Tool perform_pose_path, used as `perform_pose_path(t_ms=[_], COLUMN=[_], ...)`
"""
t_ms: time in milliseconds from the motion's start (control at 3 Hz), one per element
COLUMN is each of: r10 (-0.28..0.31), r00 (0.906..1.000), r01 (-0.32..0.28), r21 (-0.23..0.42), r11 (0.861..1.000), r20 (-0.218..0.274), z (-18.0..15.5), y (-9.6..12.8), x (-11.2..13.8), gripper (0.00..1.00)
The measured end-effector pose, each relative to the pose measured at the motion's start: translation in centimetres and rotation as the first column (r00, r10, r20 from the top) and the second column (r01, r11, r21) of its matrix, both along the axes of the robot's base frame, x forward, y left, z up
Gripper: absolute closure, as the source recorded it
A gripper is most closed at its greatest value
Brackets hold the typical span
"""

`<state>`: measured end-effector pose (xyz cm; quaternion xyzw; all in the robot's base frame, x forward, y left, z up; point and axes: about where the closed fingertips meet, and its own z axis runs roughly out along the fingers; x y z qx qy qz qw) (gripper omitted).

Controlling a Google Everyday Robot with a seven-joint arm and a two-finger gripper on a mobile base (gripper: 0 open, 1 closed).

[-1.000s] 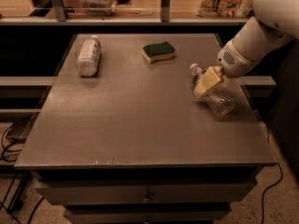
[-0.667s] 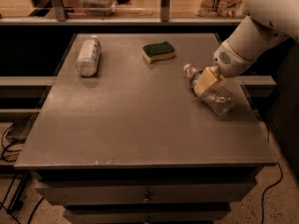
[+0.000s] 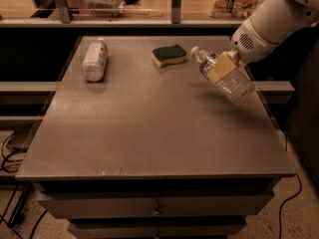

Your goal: Move water bottle near blue plastic bottle

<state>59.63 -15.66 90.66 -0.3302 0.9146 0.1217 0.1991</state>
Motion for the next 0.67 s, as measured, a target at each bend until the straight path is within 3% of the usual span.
perform_pose_path(t_ms=[333, 667], r10=[0.000, -0.012], r00=[1.0000, 0.9995], r01=[0.000, 0.012], r21=[0.000, -0.009], r11=[1.000, 1.000], r20=[0.001, -0.028], z=[0.03, -0.72], y=[-0.01, 0.15], x=[0.01, 0.14], gripper=[1.00, 1.00])
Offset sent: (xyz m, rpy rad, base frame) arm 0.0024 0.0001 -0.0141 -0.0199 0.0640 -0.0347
